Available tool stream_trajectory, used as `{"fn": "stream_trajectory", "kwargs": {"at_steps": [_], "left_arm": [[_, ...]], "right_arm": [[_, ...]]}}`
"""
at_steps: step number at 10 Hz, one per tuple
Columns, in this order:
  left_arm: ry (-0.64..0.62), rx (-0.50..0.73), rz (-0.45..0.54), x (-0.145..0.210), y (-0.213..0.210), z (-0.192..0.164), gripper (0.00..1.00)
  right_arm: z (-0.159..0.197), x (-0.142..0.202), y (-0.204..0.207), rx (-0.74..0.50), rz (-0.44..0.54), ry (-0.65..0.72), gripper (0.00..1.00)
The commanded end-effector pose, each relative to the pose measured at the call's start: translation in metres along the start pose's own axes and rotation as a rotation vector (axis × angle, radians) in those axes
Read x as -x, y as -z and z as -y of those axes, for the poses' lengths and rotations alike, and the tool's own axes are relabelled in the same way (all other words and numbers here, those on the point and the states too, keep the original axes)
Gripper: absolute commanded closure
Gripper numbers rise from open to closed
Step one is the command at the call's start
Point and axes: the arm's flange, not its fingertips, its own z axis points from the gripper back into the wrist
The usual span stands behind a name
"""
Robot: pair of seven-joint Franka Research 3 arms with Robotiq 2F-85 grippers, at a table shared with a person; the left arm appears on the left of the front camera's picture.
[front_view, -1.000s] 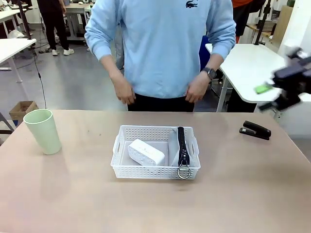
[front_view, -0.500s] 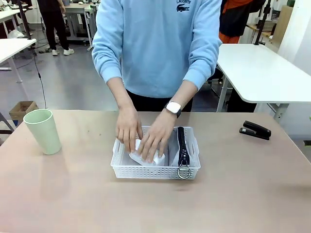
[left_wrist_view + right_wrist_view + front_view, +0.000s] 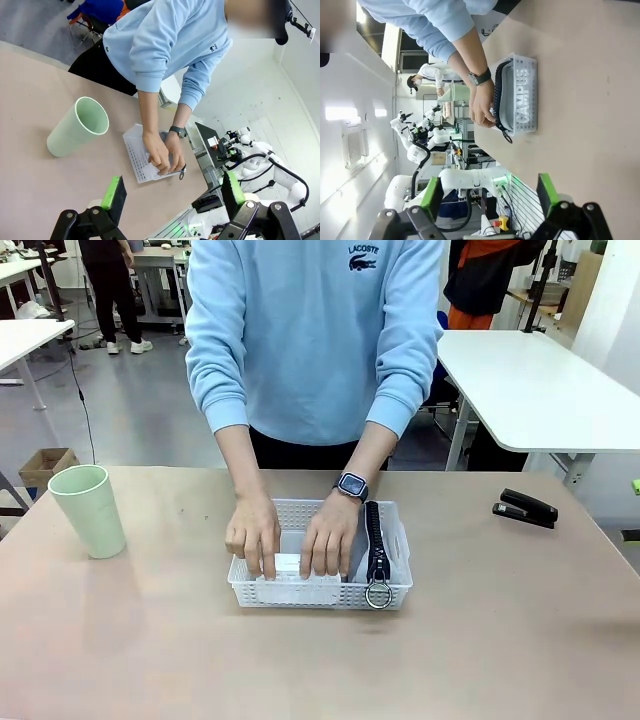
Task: Efficiently arrange items inside the basket to fit them all.
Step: Pick up the Digital clock and place it inside the Organizing basket, then pick up the Stapler and place it inside the Organizing basket.
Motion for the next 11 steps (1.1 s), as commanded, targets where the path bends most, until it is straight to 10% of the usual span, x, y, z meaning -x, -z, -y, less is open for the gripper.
{"fn": "stream_trajectory", "kwargs": {"at_steps": [1, 10, 11], "left_arm": [[0.017, 0.017, 0.012, 0.000, 0.000, 0.002, 0.00], [0.017, 0.017, 0.012, 0.000, 0.000, 0.002, 0.00], [0.017, 0.017, 0.012, 0.000, 0.000, 0.002, 0.00]], "right_arm": [[-0.005, 0.000, -0.003, -0.016, 0.010, 0.005, 0.00], [0.000, 0.000, -0.001, 0.000, 0.003, 0.000, 0.00], [-0.018, -0.007, 0.016, 0.263, 0.030, 0.066, 0.00]]}}
